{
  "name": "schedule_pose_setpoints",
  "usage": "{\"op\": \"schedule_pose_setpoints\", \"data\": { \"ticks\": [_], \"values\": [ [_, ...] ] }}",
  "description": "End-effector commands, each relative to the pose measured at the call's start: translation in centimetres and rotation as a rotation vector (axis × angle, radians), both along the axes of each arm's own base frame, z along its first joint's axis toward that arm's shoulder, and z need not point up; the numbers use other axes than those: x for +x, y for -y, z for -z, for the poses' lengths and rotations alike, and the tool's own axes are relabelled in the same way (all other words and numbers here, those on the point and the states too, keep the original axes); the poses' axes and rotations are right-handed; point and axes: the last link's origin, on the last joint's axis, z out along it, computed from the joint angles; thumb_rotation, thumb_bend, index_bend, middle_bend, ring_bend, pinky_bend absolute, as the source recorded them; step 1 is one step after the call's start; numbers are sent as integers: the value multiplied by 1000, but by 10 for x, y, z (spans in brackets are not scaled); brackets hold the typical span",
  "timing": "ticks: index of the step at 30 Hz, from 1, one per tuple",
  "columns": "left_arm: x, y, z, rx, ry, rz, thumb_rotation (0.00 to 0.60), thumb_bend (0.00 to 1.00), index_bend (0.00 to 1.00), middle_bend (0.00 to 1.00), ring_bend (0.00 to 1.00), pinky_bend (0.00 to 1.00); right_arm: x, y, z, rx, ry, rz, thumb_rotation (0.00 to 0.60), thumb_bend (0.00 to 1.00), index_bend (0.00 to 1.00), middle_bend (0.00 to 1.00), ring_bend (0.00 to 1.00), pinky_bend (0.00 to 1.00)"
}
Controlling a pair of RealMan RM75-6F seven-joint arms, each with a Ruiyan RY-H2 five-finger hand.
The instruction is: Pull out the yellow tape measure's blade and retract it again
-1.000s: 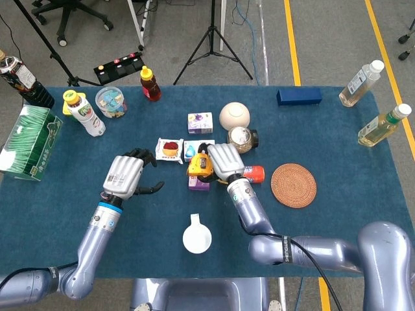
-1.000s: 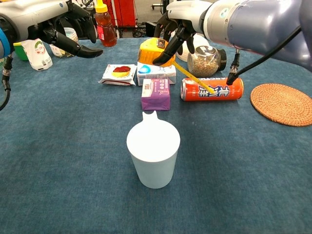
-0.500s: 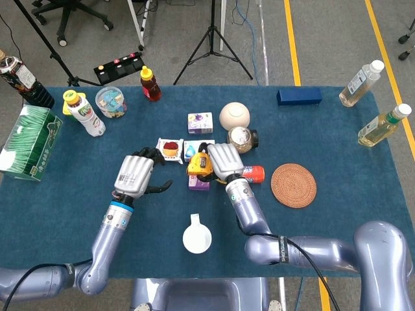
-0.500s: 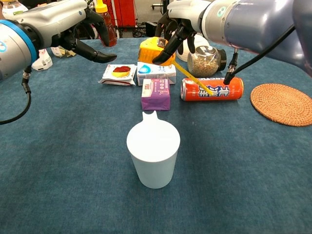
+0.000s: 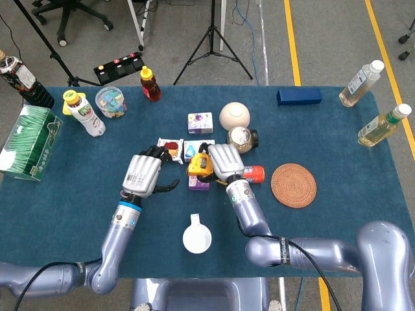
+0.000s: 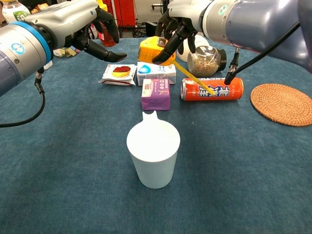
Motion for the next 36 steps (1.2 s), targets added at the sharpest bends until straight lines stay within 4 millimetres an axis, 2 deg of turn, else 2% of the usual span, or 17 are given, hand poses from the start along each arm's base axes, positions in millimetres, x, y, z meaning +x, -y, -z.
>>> {"op": "schedule_pose_setpoints", "data": {
  "ticks": [1,36],
  "values": [
    [1,-1,1,3,1,1,412,204,375,283,221,416,0,0,0,1,2,2,511,247,533,518,575,651],
    [15,-3,19,6,4,-4,414,200,359,278,215,419,10,-4,5,23,6,-9,511,247,533,517,575,658]
  ]
}}
